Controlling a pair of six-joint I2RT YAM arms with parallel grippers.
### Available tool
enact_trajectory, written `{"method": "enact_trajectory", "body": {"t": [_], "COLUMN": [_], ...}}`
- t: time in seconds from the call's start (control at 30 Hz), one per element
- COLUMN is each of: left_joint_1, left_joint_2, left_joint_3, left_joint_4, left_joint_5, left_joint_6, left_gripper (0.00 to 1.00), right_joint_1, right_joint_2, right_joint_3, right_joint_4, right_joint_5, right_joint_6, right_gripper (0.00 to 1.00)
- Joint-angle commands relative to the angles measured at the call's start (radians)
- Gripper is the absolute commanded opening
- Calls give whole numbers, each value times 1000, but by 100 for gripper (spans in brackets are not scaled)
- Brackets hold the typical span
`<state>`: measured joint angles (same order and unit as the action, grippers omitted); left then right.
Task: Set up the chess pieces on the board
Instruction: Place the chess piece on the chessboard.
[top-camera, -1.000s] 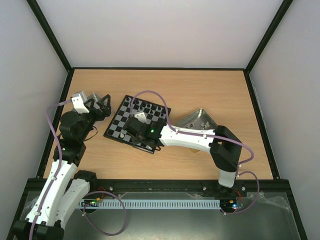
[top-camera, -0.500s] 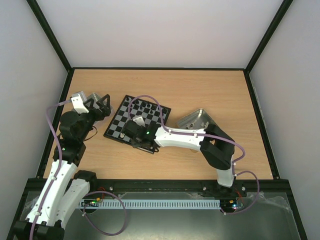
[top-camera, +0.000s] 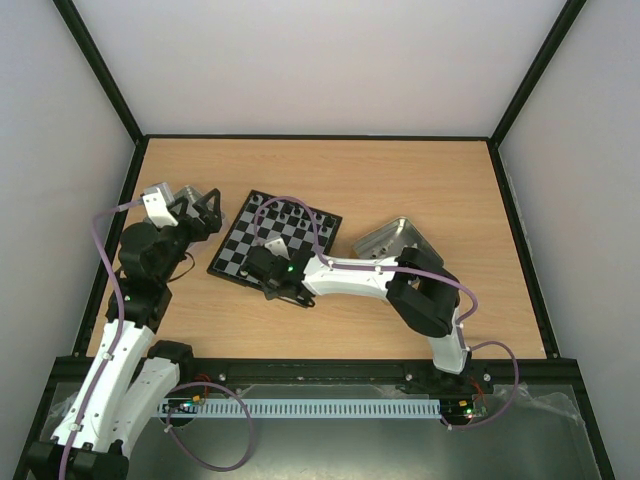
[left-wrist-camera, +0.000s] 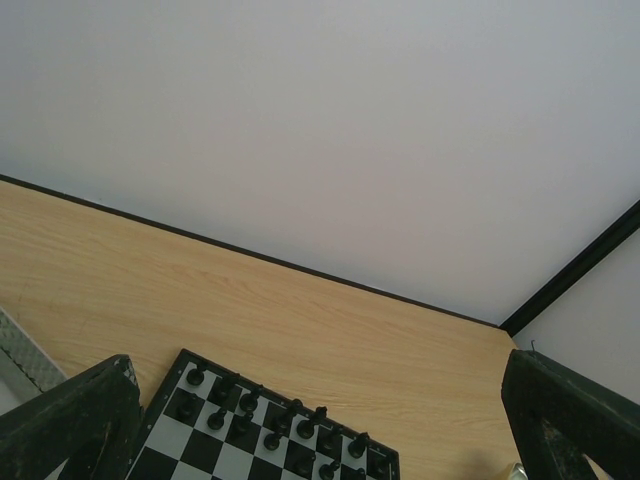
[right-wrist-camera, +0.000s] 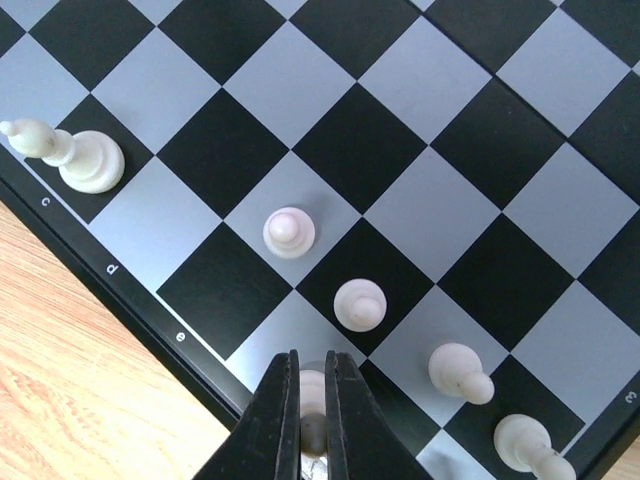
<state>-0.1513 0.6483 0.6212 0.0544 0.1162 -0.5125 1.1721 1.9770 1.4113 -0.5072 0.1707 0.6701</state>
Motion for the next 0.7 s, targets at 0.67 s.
{"method": "enact_trajectory", "body": {"t": [0.67], "left_joint_1": [6], "left_joint_2": [-3], "left_joint_3": [-1], "left_joint_4": [18], "left_joint_5": [7], "left_joint_6": [10], "left_gripper": [99], "right_joint_1": [8], "right_joint_2": [22], "right_joint_3": [60], "right_joint_4": [11], "right_joint_5": [55], "right_joint_6": [-10], "right_gripper": [21]}}
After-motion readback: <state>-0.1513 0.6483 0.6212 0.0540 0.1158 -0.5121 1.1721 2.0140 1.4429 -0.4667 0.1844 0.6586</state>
